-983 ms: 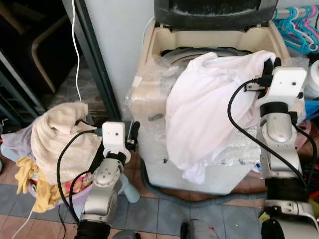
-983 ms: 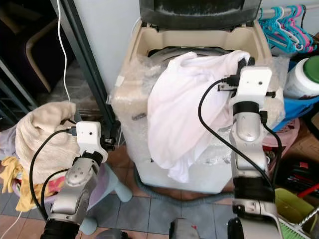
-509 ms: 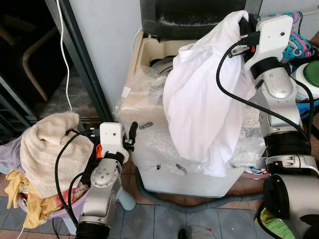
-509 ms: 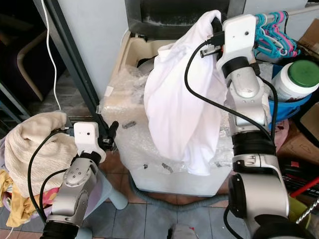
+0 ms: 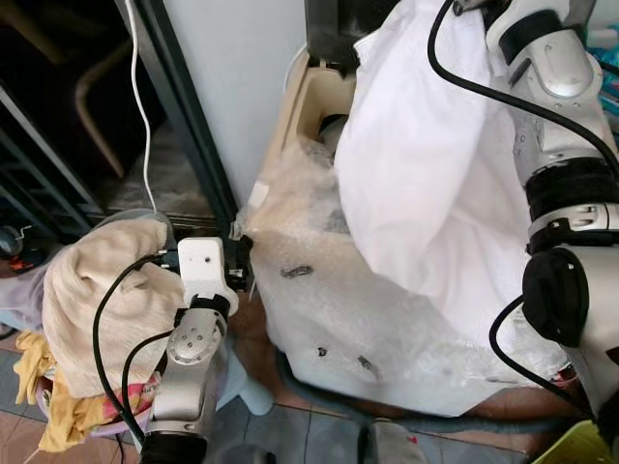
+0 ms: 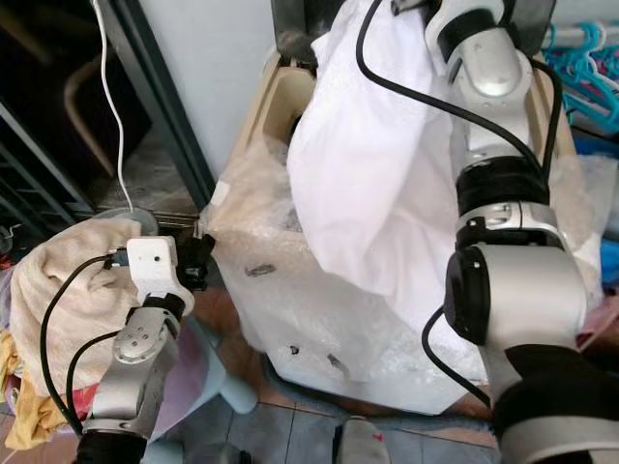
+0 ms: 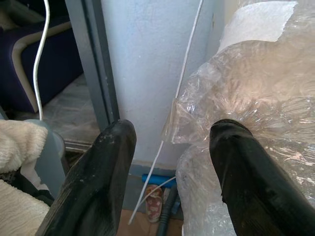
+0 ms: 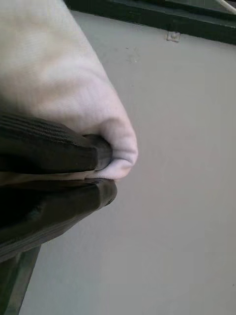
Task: Clothes washing
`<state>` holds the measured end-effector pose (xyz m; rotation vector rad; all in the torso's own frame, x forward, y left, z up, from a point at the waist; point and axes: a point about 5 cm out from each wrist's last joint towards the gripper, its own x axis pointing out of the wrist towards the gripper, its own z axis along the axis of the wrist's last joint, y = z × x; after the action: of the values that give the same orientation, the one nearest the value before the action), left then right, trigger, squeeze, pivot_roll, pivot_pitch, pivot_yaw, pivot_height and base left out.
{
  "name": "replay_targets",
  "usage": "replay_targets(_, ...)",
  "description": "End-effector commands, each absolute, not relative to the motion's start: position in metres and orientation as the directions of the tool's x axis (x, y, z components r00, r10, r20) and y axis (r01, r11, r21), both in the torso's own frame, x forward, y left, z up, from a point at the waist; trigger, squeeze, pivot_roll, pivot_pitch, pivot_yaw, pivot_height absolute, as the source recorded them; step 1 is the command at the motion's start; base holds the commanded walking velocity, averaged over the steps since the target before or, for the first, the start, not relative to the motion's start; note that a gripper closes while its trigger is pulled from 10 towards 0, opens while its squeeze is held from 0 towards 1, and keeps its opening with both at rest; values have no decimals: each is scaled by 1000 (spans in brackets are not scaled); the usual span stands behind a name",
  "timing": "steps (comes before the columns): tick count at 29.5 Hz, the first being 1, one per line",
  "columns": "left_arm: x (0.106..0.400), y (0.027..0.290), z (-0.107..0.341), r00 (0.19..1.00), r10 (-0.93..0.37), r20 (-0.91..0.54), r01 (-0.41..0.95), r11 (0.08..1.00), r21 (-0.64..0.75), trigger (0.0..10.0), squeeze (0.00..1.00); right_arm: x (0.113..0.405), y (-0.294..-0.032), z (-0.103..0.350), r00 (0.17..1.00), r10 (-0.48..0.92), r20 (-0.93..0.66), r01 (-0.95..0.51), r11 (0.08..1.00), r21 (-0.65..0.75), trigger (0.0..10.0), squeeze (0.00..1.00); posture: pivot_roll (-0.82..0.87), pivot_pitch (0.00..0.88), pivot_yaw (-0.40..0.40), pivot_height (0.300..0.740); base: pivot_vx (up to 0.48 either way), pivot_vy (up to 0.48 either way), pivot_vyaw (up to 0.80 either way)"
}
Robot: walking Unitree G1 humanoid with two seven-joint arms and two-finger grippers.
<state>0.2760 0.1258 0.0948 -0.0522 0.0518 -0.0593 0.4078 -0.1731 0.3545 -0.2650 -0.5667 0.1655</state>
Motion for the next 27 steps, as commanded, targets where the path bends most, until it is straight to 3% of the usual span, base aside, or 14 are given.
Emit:
replay_targets(1,276,124,93,995,-73,-62,70,997,-43,10000,0,409,-165,360,828,241,506,-86,947,-309,10000,0,-34,53,35,740,0,0,0)
replay_targets(2,276,123,93,996,-70,-62,67,997,-43,10000,0,415,-165,344,876,243,416,-99,936,-337,10000,114,-31,53,32,740,0,0,0)
replay_targets(3,276,123,93,996,-69,-61,66,997,-44,10000,0,418,-165,330,906,249,343,-121,927,-354,10000,729,-31,53,32,740,0,0,0)
replay_targets(4,276,123,93,996,-67,-61,64,997,-44,10000,0,421,-166,313,936,246,252,-143,920,-366,10000,1000,-31,53,30,740,0,0,0)
replay_targets(7,276,123,94,996,-62,-60,59,997,-47,10000,0,423,-175,265,979,203,2,-185,897,-401,10000,1000,-31,55,30,740,0,0,0)
replay_targets(11,276,123,93,996,-60,-67,57,997,-54,10000,0,420,-186,242,977,195,-88,-214,853,-476,10000,1000,-42,56,34,740,0,0,0)
replay_targets(17,277,121,91,994,-72,-79,68,996,-57,10000,0,419,-195,247,982,183,-40,-181,865,-467,10000,1000,-52,56,37,740,0,0,0)
replay_targets(19,277,121,92,994,-75,-78,71,996,-56,10000,0,416,-200,277,968,195,155,-119,908,-403,10000,1000,-52,56,38,740,0,0,0)
replay_targets(22,277,121,92,994,-74,-78,70,996,-56,10000,0,412,-203,292,945,201,258,-98,927,-362,10000,1000,-51,55,36,740,0,0,0)
replay_targets(25,277,121,92,995,-70,-77,65,996,-56,10000,0,404,-205,307,888,257,383,-151,946,-286,10000,1000,-49,53,36,740,0,0,0)
replay_targets(27,277,122,91,995,-67,-76,63,996,-56,10000,0,391,-203,297,828,448,336,-354,884,-306,10000,1000,-47,49,33,740,0,0,0)
